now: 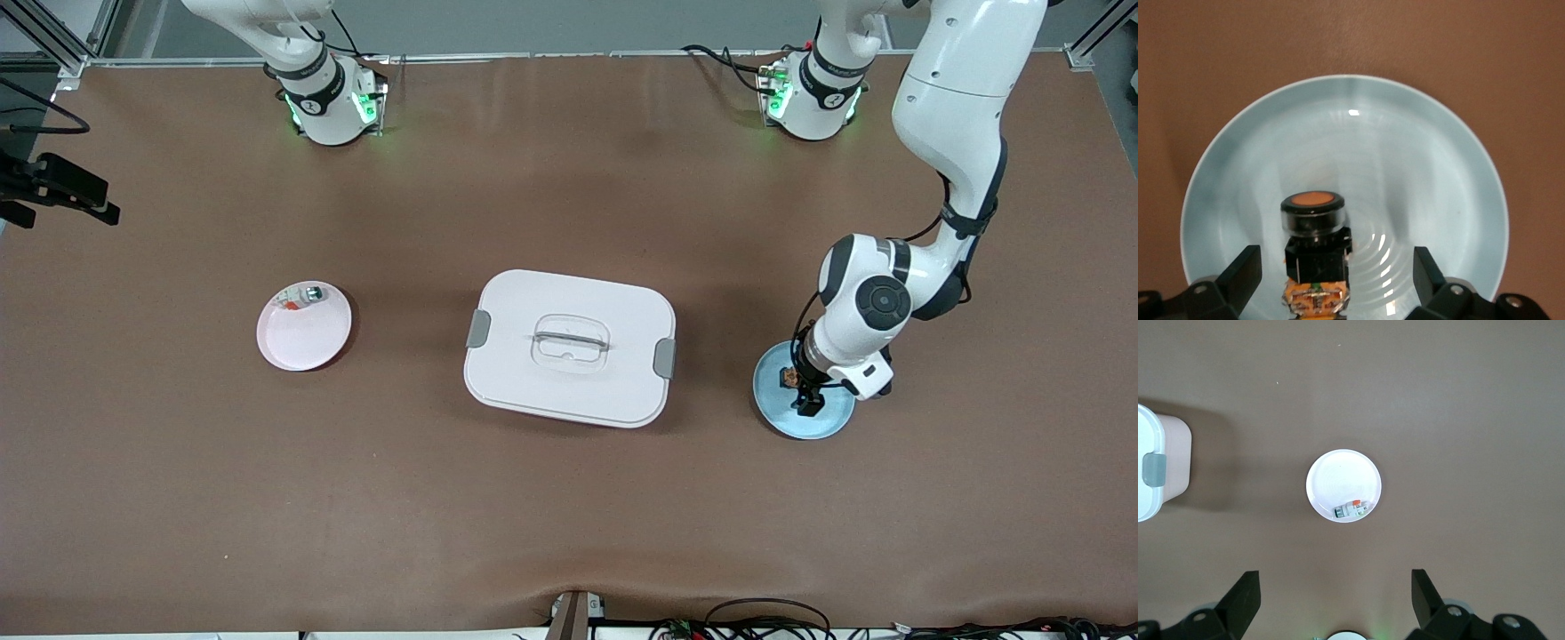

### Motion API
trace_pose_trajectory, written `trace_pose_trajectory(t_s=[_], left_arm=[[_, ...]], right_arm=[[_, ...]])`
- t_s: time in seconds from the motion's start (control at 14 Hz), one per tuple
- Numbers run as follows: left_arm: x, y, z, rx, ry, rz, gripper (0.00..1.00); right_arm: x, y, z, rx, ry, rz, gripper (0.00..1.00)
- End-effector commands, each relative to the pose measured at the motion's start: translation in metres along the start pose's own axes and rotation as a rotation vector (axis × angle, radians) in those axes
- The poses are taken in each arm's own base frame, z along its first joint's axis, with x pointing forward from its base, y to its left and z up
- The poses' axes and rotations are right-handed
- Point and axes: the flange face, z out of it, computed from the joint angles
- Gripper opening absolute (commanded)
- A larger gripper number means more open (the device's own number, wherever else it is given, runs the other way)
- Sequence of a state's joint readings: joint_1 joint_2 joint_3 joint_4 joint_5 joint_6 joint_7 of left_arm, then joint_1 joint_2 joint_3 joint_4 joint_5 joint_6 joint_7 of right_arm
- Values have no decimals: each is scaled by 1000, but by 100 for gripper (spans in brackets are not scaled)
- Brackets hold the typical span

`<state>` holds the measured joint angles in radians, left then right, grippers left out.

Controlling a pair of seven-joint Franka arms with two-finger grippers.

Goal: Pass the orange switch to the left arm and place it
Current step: 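Open the left gripper to set the switch on the plate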

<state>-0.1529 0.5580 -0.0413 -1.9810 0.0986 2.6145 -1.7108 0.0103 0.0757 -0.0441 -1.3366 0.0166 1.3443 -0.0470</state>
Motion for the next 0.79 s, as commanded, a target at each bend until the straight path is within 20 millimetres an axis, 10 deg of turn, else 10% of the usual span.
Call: trace_pose_trajectory(t_s=[0.0,0.71], left_arm=[[-3,4,1,-11,9,-5,100],[6,-25,-13,-6,-52,543,100]], right_arm=[[-9,3,-4,25,10,20,100],[-13,9,-11,68,29,79,100]])
